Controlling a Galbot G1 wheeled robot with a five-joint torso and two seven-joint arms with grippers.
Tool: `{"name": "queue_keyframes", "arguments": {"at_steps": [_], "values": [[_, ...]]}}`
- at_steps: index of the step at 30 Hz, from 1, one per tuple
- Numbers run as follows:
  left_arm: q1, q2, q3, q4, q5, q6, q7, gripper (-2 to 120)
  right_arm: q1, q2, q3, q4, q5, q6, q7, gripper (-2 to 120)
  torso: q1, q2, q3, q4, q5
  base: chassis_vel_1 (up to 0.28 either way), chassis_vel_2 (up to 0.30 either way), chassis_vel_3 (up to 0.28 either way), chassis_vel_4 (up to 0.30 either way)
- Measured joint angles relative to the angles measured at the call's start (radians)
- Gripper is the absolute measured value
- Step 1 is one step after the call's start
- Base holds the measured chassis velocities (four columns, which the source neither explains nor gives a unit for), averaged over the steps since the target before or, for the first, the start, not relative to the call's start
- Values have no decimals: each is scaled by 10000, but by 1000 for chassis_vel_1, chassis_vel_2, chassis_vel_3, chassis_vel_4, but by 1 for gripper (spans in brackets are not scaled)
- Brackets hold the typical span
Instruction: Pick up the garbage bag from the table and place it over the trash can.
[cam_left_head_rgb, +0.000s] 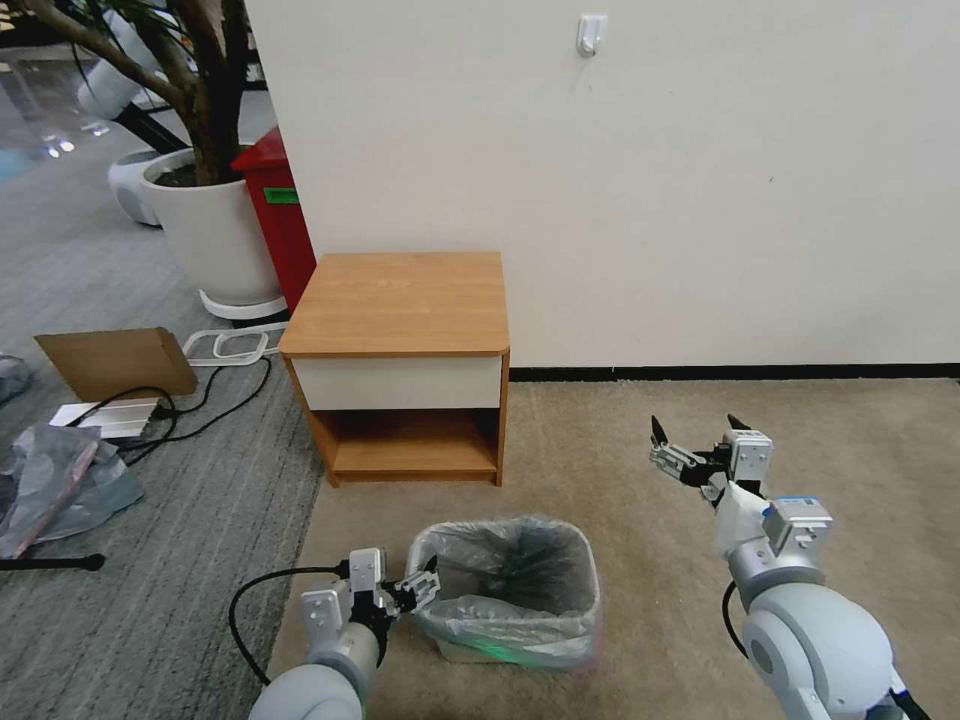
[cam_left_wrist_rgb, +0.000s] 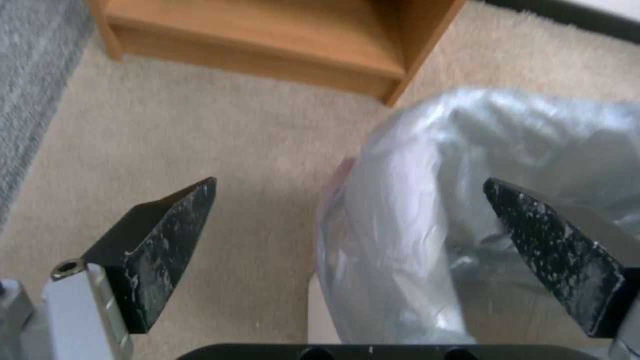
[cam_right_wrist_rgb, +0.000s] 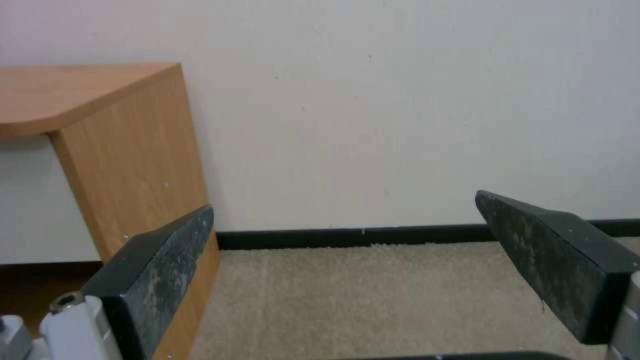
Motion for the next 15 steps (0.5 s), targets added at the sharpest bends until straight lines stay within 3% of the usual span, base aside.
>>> {"name": "queue_keyframes", "arguments": {"at_steps": [5,10,13,15], "values": [[364,114,-722,-475,-30,-59,346,100,-239,192,-217,16,227,569,-41,100,0,0,0,0,1,0,0,0,0],[769,397,-1417,-799,576,-691,825,100,-603,310,-497,-121,471,1709,-38,100,0,0,0,0,0,0,0,0,0],[1334,478,-1972,-752,2432,-2057,1772,100,-1129,569,-545,-259,438,2470,-150,100,0,0,0,1,2,0,0,0,0],[1485,441,-2128,-726,2847,-2428,1983,100,-1309,693,-499,-248,360,2591,-200,100,0,0,0,0,1,0,0,0,0]]}}
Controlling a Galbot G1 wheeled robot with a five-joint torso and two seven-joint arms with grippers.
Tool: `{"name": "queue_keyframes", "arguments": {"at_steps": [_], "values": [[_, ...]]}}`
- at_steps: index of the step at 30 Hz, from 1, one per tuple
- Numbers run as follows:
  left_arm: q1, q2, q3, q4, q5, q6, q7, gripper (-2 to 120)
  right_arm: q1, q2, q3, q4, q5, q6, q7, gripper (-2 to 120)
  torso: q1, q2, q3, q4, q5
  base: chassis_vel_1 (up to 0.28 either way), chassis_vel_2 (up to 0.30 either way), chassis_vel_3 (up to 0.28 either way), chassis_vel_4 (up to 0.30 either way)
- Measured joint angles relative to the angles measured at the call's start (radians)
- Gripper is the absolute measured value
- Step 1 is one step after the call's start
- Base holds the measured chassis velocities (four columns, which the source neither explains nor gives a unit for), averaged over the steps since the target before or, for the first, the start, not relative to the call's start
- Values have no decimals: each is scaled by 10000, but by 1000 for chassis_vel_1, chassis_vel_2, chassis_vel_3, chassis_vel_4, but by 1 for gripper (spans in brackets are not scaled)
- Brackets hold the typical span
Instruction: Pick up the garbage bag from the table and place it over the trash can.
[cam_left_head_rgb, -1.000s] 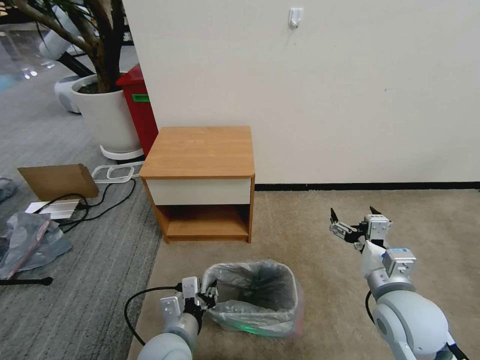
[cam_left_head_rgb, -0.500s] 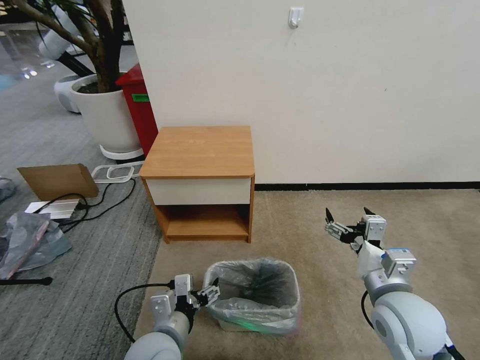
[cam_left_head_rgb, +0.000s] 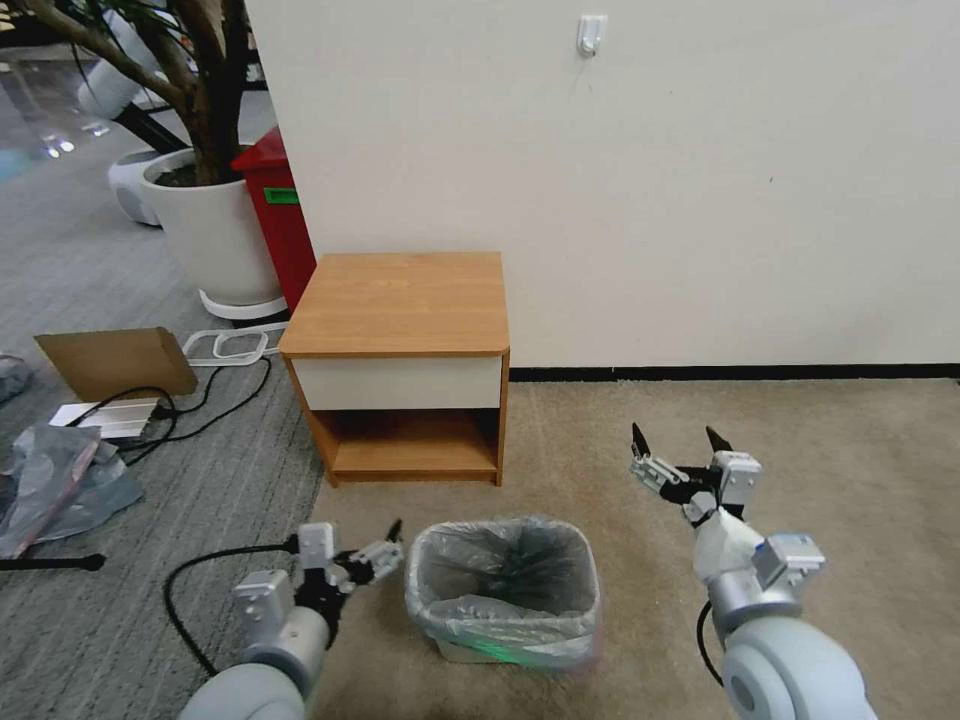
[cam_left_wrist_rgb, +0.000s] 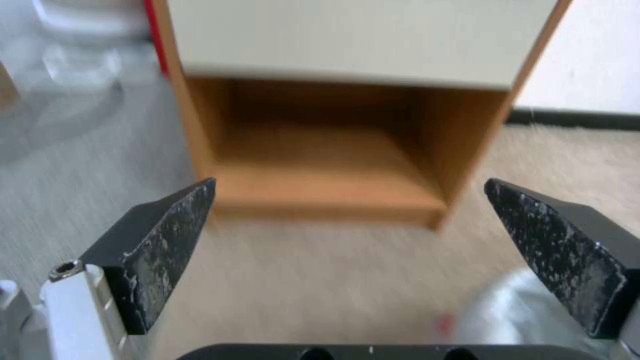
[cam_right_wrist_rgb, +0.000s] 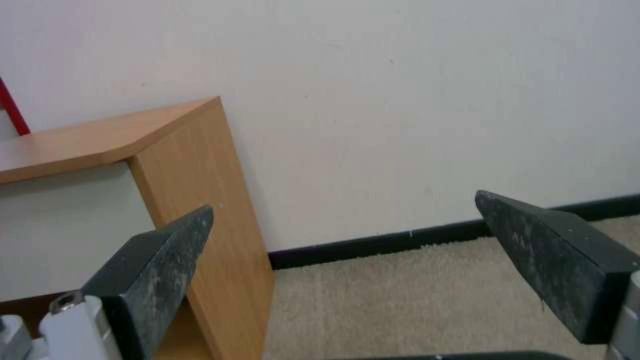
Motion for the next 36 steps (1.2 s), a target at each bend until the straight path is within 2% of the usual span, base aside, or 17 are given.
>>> {"name": "queue_keyframes", "arguments": {"at_steps": [2,3,7,8,11,17,36], "values": [[323,-148,-381,79,758,-742,391,100,-376,194,126,69,-170,287,-86,100,0,0,0,0,-1,0,0,0,0],[323,-148,-381,79,758,-742,391,100,-376,194,126,69,-170,287,-86,100,0,0,0,0,-1,0,0,0,0],[1056,-531,-1641,354,2226,-2516,1294,100,-1201,448,567,253,-371,908,-325,100,0,0,0,1,-2,0,0,0,0],[1056,-531,-1641,354,2226,-2516,1294,100,-1201,448,567,253,-371,908,-325,100,0,0,0,1,-2,0,0,0,0],[1516,-848,-2599,212,2365,-3019,1883,100,-1642,533,793,393,-369,1436,-590,100,0,0,0,1,0,0,0,0,0],[2010,-1279,-2755,-191,2389,-3124,2262,100,-2061,628,800,621,-396,1877,-818,100,0,1,-1,2,1,0,0,0,0],[2036,-1318,-2643,-255,2393,-2990,2224,100,-2151,691,867,674,-463,1845,-936,100,0,0,0,0,1,0,0,0,0]]}}
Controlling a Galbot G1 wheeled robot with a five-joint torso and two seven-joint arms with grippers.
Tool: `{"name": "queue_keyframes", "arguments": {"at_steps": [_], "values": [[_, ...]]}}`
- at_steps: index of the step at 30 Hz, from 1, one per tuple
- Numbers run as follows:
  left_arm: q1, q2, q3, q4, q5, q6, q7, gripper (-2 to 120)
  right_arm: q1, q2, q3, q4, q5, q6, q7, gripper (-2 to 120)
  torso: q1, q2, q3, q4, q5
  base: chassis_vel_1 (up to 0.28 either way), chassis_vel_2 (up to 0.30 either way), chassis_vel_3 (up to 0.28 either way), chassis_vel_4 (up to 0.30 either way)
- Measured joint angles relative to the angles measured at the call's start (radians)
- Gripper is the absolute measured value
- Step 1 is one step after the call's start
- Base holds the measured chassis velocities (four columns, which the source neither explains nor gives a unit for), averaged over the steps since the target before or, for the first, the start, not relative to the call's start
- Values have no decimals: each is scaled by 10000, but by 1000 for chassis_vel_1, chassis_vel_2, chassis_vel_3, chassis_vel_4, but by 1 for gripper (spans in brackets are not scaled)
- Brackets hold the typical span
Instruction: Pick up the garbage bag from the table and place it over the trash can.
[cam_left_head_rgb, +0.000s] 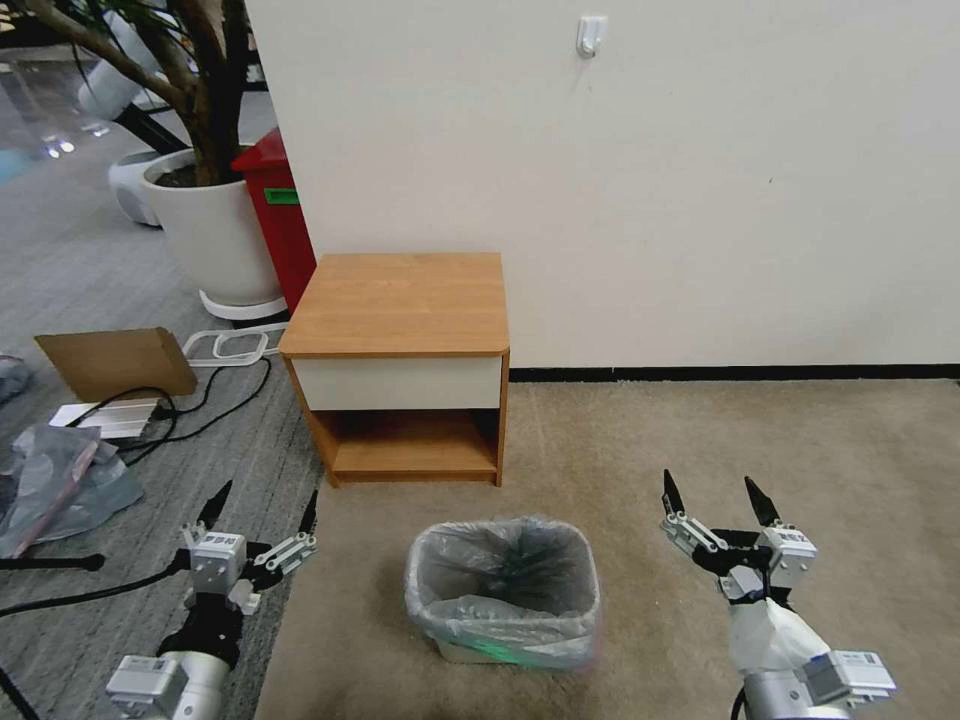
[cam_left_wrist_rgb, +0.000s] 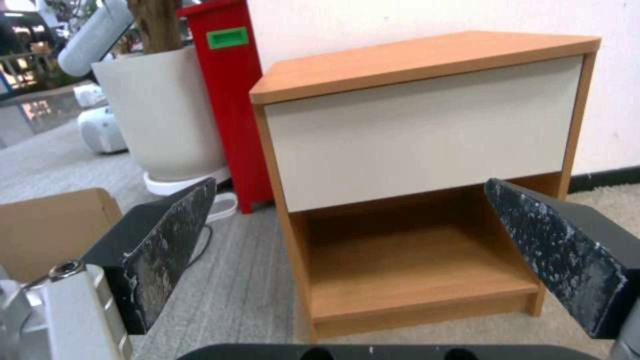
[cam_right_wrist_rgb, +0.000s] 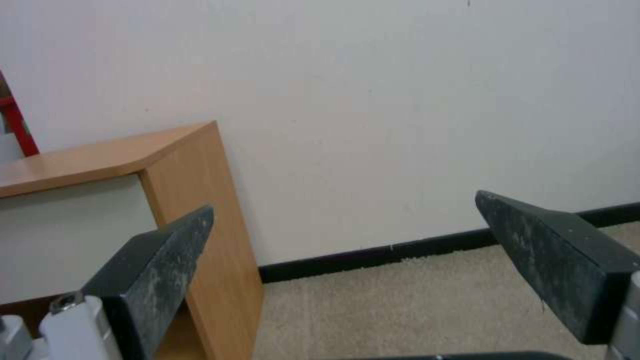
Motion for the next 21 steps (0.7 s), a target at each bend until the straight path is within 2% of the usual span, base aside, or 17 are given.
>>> {"name": "queue_keyframes", "arguments": {"at_steps": [21], "values": [[-20,11,20,0,-38,25,-37,100,18,-8,-4,-2,2,-30,13,100,0,0,1,0,0,0,0,0,0]]}}
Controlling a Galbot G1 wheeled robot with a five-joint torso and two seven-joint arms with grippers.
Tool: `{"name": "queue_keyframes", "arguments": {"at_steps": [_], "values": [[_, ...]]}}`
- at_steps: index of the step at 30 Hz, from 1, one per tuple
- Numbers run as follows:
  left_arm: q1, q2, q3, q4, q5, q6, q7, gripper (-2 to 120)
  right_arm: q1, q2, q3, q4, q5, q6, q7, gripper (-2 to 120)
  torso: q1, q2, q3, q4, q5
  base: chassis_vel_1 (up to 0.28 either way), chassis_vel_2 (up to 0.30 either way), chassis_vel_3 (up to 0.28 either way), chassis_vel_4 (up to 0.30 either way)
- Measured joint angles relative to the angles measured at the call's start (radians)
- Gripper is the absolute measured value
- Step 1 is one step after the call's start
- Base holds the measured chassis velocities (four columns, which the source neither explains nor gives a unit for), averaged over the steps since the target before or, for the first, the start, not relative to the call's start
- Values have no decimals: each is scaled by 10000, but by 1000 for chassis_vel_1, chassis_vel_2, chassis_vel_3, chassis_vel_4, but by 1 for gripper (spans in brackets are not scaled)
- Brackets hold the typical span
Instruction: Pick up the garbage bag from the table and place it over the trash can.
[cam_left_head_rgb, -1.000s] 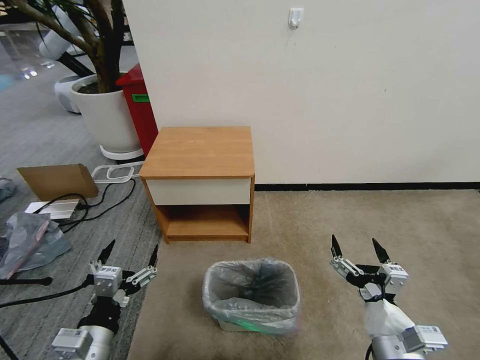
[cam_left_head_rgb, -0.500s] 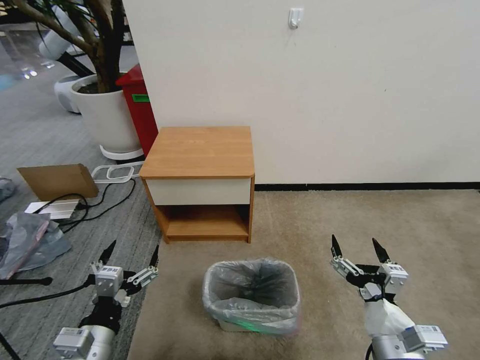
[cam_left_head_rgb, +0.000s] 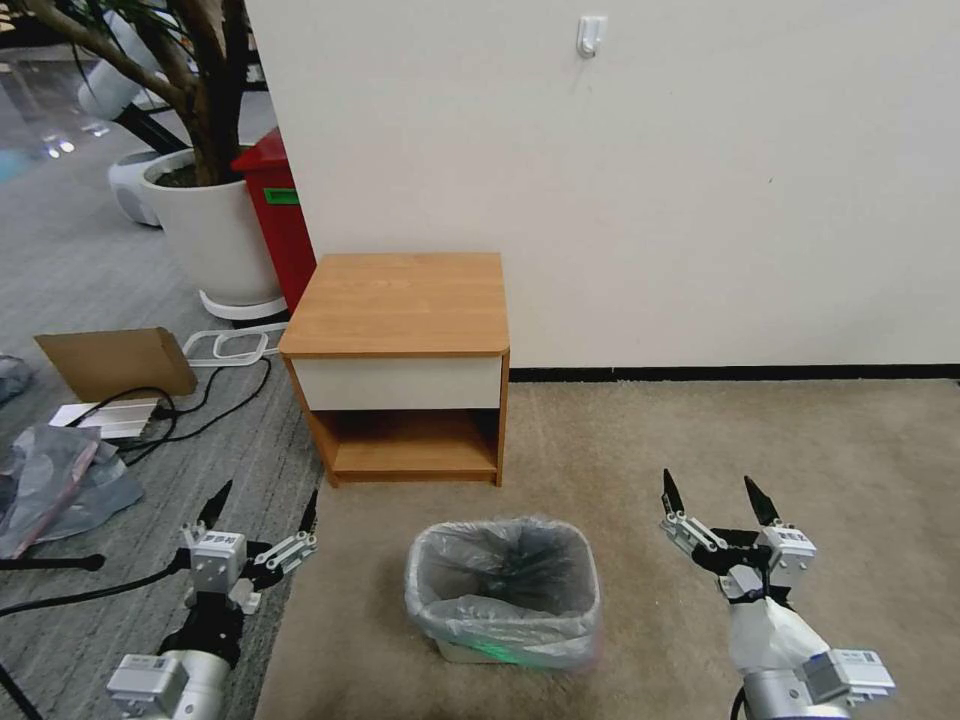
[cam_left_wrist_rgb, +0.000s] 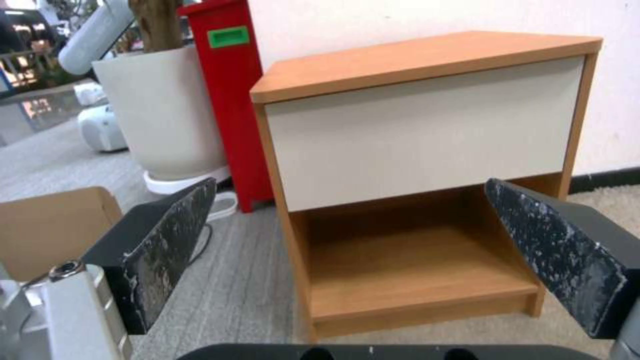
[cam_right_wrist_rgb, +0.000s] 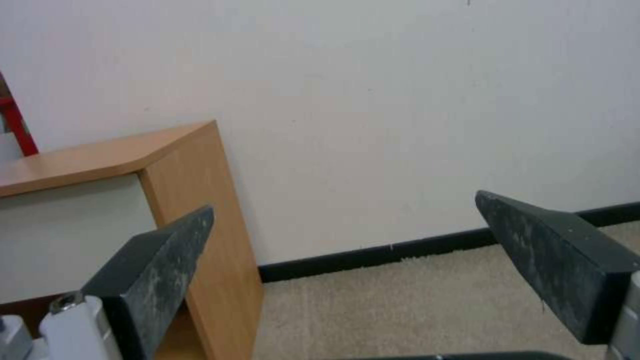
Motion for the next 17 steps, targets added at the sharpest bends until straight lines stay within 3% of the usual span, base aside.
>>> {"name": "queue_keyframes", "arguments": {"at_steps": [17], "values": [[-4,1,4,4,-9,6,-4,100,3,-1,0,-4,0,-3,7,100,0,0,0,0,0,0,0,0,0]]}}
